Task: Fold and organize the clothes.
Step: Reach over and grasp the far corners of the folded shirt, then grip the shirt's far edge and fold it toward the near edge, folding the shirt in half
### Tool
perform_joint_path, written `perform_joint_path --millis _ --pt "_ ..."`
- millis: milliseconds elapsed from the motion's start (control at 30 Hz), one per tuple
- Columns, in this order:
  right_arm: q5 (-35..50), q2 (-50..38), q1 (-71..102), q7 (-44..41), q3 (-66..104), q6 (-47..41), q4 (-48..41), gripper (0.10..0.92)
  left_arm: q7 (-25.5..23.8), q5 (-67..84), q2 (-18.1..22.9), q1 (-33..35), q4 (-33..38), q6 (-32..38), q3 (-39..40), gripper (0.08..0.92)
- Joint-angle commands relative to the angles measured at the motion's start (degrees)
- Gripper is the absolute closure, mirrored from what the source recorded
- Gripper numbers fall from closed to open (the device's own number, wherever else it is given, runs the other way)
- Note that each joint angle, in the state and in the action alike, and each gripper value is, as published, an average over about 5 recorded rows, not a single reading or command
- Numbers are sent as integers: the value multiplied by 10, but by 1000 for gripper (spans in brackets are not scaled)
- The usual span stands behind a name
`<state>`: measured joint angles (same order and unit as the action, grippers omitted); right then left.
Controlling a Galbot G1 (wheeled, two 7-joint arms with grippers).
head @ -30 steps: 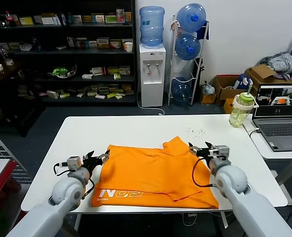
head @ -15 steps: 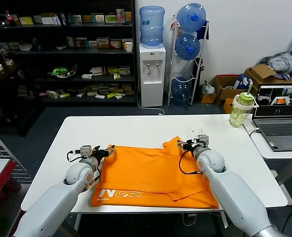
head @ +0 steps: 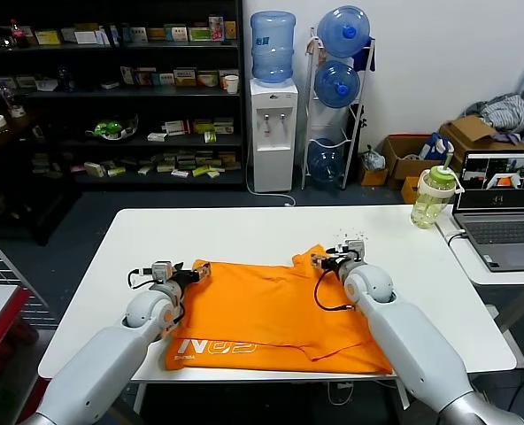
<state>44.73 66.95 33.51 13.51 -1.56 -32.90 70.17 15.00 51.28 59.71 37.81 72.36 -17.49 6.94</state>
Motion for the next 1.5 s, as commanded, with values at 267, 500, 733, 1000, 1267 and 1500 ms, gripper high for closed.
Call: perform_joint_path --millis 267,500,733,1000,1267,1500 --pt "11 -2 -3 3 -5 -11 -4 484 2 1 -2 1 12 -2 15 283" --pt "10 -2 1 -2 -3 -2 -3 683 1 -3 1 1 9 8 16 485" --pt "9 -5 6 -9 -2 14 2 876 -2 -9 1 2 9 20 15 684" --pt "7 -11 15 -16 3 45 22 902 -5 -23 -2 14 34 43 -3 894" --pt "17 -54 63 -8 14 44 114 902 3 -25 -34 60 121 46 -34 908" --pt "43 -113 147 12 49 21 234 902 26 -12 -85 136 239 38 -52 908"
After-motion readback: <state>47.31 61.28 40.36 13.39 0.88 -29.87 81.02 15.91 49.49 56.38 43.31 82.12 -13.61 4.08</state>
